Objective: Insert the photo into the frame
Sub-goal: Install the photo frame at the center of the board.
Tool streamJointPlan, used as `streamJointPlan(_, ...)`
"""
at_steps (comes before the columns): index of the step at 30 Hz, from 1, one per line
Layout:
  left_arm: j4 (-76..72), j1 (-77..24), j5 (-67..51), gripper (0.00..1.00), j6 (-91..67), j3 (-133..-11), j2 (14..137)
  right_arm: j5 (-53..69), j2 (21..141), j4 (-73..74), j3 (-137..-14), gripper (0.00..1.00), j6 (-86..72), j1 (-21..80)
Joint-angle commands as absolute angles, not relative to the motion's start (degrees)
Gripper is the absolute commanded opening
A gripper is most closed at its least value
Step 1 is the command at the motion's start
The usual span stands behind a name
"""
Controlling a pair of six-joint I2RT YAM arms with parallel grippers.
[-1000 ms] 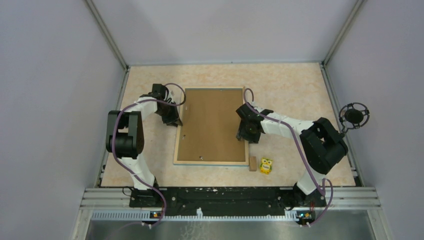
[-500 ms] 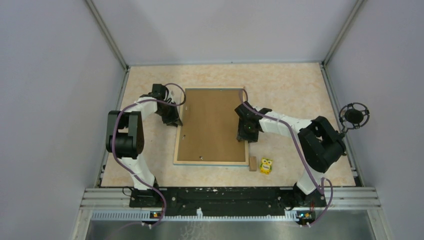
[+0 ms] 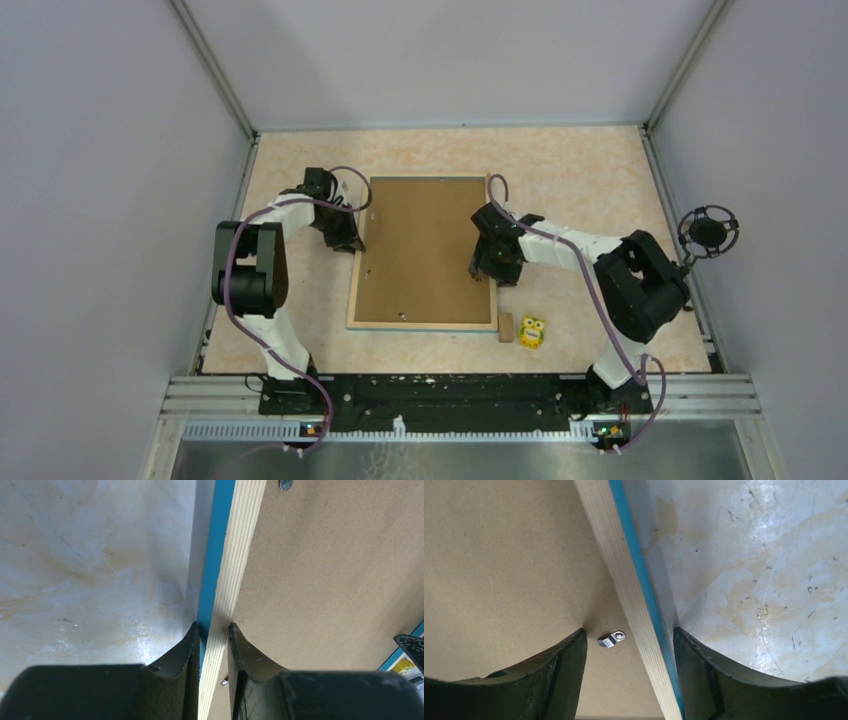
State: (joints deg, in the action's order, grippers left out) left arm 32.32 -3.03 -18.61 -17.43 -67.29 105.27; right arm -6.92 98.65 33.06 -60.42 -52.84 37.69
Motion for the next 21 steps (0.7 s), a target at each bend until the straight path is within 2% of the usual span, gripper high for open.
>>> streamJointPlan(1,30.8,-2.3,-18.7,0.10,-18.8,-66.6,105.2,-9.7,100.5,37.6,-61.7,0.63,-62.6,37.4)
streamJointPlan(5,30.6,-2.3,-18.5,0.10,-18.9,-66.4,104.9,-12.6,102.0,43.5,-63.6,0.61,-66.2,37.7)
streamJointPlan(15,30.7,-2.3,-18.5,0.10,-18.9,-66.4,104.8,-11.7,103.3,45.2,-63.8,0.54,-66.5,39.2)
streamJointPlan(19,30.7,-2.2,-18.4,0.10,-18.9,-66.3,104.7,-11.7,102.5,44.0,-62.6,0.46,-66.6,39.2)
streamJointPlan(21,30.7,-2.2,-18.3,0.10,-18.9,-66.3,104.8,-11.5,102.8,44.0,-62.8,0.39,-66.2,39.2)
